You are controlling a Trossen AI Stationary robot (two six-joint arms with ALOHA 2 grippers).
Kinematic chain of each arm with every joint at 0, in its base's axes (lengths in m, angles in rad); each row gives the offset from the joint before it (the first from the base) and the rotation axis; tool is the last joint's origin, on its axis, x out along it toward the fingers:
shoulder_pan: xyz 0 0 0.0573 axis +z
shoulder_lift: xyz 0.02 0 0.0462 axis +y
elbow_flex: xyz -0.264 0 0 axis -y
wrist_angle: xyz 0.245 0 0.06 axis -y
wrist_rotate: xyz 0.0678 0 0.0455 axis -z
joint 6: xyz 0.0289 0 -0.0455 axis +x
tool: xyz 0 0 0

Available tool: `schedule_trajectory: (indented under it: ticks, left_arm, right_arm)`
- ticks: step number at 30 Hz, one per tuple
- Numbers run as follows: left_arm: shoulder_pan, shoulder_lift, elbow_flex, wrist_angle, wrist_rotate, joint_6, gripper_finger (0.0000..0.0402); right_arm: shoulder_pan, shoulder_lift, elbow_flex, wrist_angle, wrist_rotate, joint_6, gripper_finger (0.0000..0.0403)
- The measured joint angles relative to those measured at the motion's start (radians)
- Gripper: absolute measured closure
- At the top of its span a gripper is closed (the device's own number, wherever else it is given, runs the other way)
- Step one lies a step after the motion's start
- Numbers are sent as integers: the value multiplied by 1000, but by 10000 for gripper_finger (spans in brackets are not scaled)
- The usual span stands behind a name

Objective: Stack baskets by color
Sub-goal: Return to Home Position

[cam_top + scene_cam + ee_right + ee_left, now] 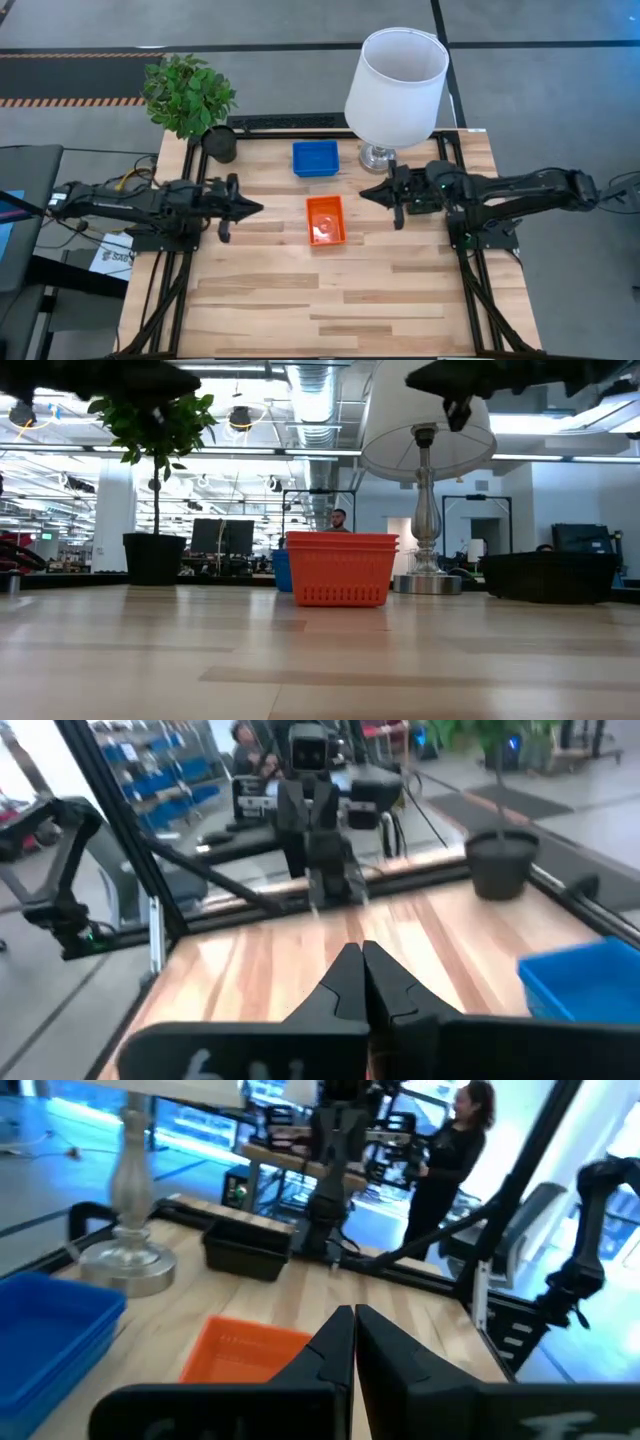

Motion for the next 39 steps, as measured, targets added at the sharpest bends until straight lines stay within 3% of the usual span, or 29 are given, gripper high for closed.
schedule_trajectory:
  ticks: [3, 8, 13, 23, 32, 36, 39]
  left_arm:
    - [0, -96, -70, -3, -32, -26, 401]
    - [0, -229, -179, -3, -55, -76, 401]
    - [0, -339, -230, 12, -42, -90, 402]
    - [0, -539, -333, -14, -35, -95, 402]
    - [0, -536, -334, -34, -58, -112, 401]
    - [0, -536, -334, -40, -59, -139, 401]
    - [0, -536, -334, -47, -59, -147, 401]
  right_arm:
    - [-10, -39, -9, -39, 3, -3, 403]
    - [-11, -79, -145, 70, 27, 39, 403]
    - [-29, -156, -297, 217, 42, 110, 403]
    - [-105, -353, -488, 289, 84, 154, 403]
    - [-192, -495, -609, 266, 51, 203, 403]
    - [-186, -549, -608, 189, 26, 204, 403]
    - [-156, -588, -594, 35, 56, 189, 403]
